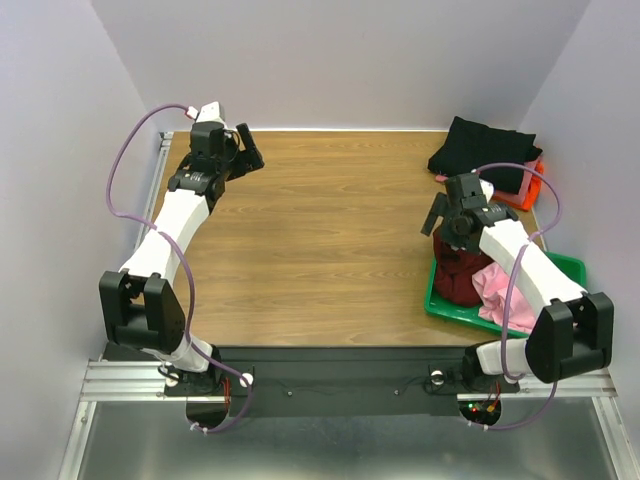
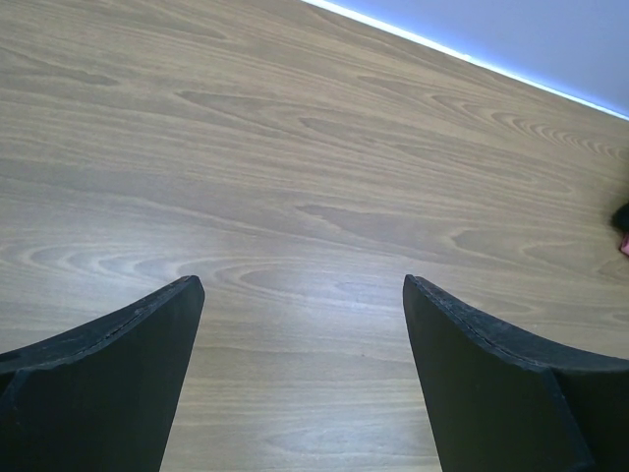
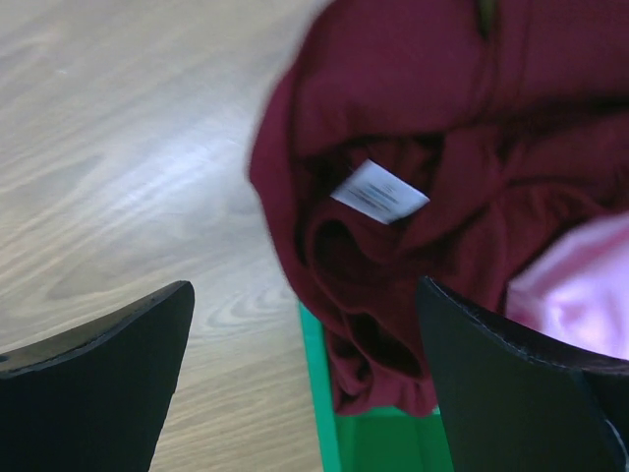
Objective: Fold and stack the t-shirts
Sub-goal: Grab the tshirt from the pile
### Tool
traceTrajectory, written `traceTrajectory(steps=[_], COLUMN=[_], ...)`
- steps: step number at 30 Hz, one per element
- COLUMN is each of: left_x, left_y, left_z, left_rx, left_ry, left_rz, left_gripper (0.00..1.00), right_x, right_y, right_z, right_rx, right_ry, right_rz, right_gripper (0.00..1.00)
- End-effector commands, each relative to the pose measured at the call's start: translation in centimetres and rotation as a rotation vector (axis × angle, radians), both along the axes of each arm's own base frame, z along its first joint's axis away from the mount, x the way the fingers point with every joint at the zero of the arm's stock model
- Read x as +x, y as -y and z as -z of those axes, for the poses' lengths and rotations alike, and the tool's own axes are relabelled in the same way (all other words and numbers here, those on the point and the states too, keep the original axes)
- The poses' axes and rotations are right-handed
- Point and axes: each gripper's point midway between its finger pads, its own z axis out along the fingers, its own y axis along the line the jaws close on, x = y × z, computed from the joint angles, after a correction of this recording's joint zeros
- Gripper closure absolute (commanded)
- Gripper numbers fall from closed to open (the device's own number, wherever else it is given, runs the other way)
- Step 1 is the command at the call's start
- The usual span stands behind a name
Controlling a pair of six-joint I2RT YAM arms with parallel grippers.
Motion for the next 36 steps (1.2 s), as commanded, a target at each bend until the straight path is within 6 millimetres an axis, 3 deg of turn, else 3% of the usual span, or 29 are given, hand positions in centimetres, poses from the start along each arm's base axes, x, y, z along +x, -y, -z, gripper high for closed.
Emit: traceTrajectory(steps=[1, 5, 10, 15, 20, 24, 27, 31, 36], left_x=[0.4, 0.4, 0.6, 0.5, 0.6, 0.5, 0.2, -0.2, -0.7], left_y=[0.5, 0.5, 1.3, 1.2, 1.4, 1.4, 1.3, 0.8, 0.6], left_z=[-2.0, -1.4, -1.0, -0.6, -0.3, -0.1, -0.6, -0.4, -0.1], left_rx=[-0.01, -0.014, -0.031, -0.021, -0.023, -0.024, -0.016, -0.002, 0.0], left_ry=[0.064, 0.055, 0.045, 0.038, 0.031, 0.028, 0.032, 0.023, 0.013], left_rz=[0.02, 0.017, 0.054, 0.053, 0.062, 0.063, 0.063, 0.047, 0.043], left_gripper=[0.05, 0.05, 0.05, 0.05, 0.05, 0.05, 0.05, 0.05, 0.05], right_x=[-1.3, -2.4, -3.3, -2.5, -2.8, -1.6, -1.7, -1.6, -1.2], right_y=[1.6, 3.2, 3.9, 4.5, 5.4, 5.3, 5.4, 5.5, 6.1], right_z=[-0.4, -1.3, 0.9, 1.4, 3.7, 4.1, 5.4, 5.6, 4.9], right_rx=[-0.009, -0.039, 0.002, -0.006, 0.037, 0.072, 0.073, 0.076, 0.084], right_ry=[-0.007, 0.004, -0.062, -0.061, -0.085, -0.059, -0.102, -0.109, -0.099], right_rz=[0.145, 0.198, 0.238, 0.246, 0.285, 0.282, 0.272, 0.256, 0.242], right_gripper=[0.0, 0.0, 0.0, 0.0, 0.01, 0.06, 0.16, 0.3, 0.7])
